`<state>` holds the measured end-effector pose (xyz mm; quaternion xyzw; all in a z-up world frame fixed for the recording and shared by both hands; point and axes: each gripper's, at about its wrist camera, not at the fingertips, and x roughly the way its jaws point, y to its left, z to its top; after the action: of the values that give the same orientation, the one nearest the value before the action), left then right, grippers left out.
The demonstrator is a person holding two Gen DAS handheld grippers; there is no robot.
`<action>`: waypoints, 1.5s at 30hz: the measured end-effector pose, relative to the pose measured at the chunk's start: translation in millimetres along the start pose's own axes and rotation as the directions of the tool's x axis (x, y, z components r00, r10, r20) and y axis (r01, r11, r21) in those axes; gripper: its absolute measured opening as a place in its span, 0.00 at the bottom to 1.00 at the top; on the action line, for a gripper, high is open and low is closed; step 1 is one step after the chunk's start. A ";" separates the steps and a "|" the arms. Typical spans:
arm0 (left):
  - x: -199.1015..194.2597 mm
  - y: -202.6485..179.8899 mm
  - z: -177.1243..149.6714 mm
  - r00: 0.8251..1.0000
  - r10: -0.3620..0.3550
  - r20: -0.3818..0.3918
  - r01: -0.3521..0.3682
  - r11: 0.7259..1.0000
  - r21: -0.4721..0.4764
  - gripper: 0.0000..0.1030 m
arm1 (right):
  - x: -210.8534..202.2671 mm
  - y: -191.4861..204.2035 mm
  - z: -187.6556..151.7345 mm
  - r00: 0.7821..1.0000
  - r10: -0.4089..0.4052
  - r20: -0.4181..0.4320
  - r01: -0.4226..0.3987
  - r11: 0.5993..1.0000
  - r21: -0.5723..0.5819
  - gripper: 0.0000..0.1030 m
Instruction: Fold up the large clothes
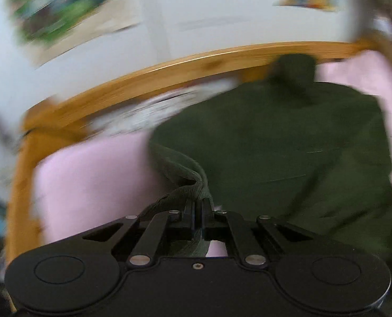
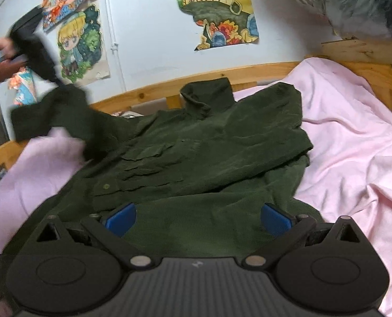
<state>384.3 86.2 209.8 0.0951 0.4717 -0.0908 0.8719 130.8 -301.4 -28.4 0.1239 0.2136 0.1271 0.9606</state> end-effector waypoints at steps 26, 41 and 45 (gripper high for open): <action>93.7 -41.4 -144.6 0.969 0.009 0.249 0.014 0.996 -0.090 0.87 | 126.8 17.8 26.6 0.975 -0.007 -0.224 0.049 0.982 0.185 0.57; 167.0 -38.3 -120.8 0.914 0.035 0.405 -0.069 0.995 0.069 0.74 | 90.7 -67.6 73.6 0.984 0.090 -0.151 -0.015 0.898 0.440 0.42; 194.7 -47.1 -111.2 0.929 0.061 0.365 -0.111 0.987 0.117 0.65 | 104.2 -66.5 51.1 0.979 0.027 -0.200 0.059 0.909 0.414 0.59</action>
<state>387.9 55.4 -17.2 0.1567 0.2918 -0.1002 0.9382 257.4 -342.2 -42.5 0.3111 0.3328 0.0825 0.8864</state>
